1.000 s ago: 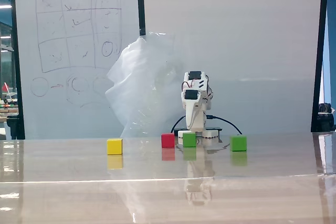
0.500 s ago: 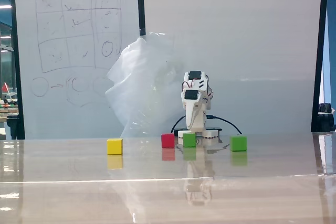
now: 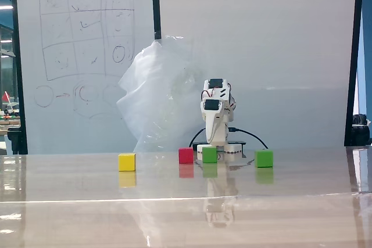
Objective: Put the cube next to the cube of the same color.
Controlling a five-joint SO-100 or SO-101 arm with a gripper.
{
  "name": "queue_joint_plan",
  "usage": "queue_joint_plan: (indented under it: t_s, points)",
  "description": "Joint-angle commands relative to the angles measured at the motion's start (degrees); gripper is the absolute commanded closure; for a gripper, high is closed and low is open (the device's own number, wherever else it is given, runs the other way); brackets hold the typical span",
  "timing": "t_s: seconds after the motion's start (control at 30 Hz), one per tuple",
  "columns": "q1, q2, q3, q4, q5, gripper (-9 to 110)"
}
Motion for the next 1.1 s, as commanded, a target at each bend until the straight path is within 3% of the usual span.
queue_joint_plan:
  t_s: [0.0, 0.53, 1.07]
  points:
    - [0.2, 1.6, -1.2, 0.1, 0.4, 101]
    - [-3.2, -2.8, -7.2, 1.0, 0.3, 101]
    - [-8.2, -58.3, -52.7, 2.9, -0.2, 100]
